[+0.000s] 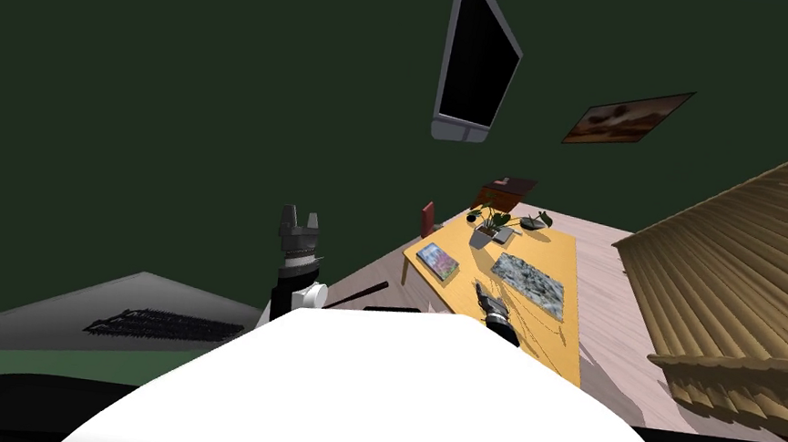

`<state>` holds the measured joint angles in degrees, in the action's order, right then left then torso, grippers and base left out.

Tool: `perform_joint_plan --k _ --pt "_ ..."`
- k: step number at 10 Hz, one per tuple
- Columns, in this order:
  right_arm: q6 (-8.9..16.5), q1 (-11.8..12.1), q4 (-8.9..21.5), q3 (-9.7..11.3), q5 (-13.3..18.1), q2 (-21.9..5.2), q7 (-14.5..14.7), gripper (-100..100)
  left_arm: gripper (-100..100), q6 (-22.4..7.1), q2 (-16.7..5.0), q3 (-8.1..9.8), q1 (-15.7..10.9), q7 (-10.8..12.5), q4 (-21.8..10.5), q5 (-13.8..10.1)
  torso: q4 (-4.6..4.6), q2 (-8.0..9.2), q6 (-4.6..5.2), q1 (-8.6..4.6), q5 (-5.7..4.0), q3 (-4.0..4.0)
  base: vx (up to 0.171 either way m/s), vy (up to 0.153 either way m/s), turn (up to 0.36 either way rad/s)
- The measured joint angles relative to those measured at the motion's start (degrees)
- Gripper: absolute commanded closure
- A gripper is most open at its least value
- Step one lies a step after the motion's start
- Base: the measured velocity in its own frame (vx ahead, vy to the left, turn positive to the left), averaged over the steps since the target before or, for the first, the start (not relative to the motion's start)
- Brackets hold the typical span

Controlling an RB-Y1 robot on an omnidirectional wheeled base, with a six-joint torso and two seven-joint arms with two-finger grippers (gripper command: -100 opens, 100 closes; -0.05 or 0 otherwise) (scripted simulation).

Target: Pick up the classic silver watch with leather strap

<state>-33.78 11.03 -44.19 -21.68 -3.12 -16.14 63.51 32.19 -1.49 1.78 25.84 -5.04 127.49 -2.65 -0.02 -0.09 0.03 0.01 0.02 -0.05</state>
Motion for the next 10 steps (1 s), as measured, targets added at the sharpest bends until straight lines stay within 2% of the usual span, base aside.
perform_joint_plan --k 1,3,5,10 --pt "0.88 0.3 0.31 -0.38 0.04 0.34 1.35 -100 0 0.0 0.0 0.0 0.0 0.0 0.0 0.0 0.0 0.02 0.01 0.0 0.0 0.01 0.007 -0.001 -0.007" --pt "0.6 -0.76 3.34 -0.91 0.07 0.04 3.07 -100 0 0.0 0.0 0.0 0.0 0.0 0.0 0.0 0.01 0.05 -0.01 0.02 0.01 0.03 0.011 0.002 0.048" --pt "1.16 -0.37 4.0 -1.1 0.08 -0.2 3.78 -100 0 0.0 0.0 0.0 0.0 0.0 0.0 0.0 0.02 0.08 0.01 0.02 0.0 0.04 0.008 0.001 0.03" --pt "1.0 -1.95 9.5 -2.28 0.16 -0.76 7.22 -100 0 0.0 0.0 0.0 0.0 0.0 0.0 0.0 0.01 0.05 0.01 0.02 0.01 0.03 0.013 0.0 0.034"
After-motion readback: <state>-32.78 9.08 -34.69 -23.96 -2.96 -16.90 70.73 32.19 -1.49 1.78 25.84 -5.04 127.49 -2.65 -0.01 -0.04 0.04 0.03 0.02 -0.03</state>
